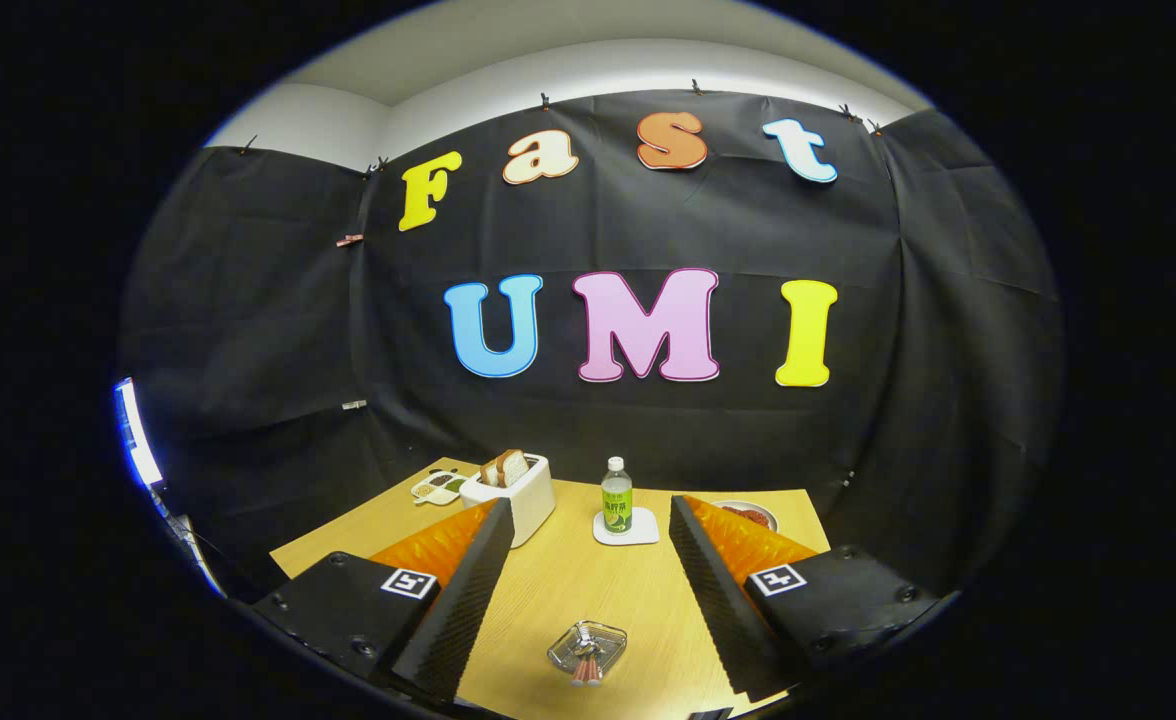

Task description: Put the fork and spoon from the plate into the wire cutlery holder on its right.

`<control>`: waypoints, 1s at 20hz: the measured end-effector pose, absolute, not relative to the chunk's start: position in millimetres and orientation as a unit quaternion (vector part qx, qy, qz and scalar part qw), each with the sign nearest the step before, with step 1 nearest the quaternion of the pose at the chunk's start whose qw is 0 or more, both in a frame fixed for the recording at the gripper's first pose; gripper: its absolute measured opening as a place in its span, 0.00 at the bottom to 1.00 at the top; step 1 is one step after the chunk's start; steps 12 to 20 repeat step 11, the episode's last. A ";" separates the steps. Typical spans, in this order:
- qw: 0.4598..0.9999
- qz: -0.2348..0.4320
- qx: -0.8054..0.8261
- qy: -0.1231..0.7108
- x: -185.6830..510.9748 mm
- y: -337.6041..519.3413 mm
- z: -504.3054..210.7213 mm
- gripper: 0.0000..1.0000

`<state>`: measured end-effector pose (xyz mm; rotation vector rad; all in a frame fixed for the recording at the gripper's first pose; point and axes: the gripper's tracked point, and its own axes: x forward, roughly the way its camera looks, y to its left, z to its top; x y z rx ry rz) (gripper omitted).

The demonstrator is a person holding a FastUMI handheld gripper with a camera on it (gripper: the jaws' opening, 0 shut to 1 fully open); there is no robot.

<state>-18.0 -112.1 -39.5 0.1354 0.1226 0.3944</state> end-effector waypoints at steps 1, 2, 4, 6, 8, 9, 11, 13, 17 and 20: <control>0.976 0.197 0.066 0.060 -18.9 -112.1 -38.8 0.97; 0.977 0.197 0.064 0.059 -18.8 -111.7 -37.5 0.97; 0.976 0.200 0.062 0.055 -21.7 -112.0 -35.6 0.97; 0.976 0.200 0.059 0.058 -22.0 -111.7 -38.7 0.97; 0.976 0.201 0.060 0.060 -23.6 -112.2 -39.3 0.97; 0.976 0.202 0.060 0.060 -24.1 -111.9 -39.1 0.97; 0.976 0.203 0.057 0.061 -26.1 -111.5 -40.2 0.97; 0.976 0.203 0.057 0.061 -26.1 -111.5 -40.2 0.97; 0.976 0.203 0.057 0.061 -26.1 -111.5 -40.2 0.97; 0.976 0.203 0.057 0.061 -26.1 -111.5 -40.2 0.97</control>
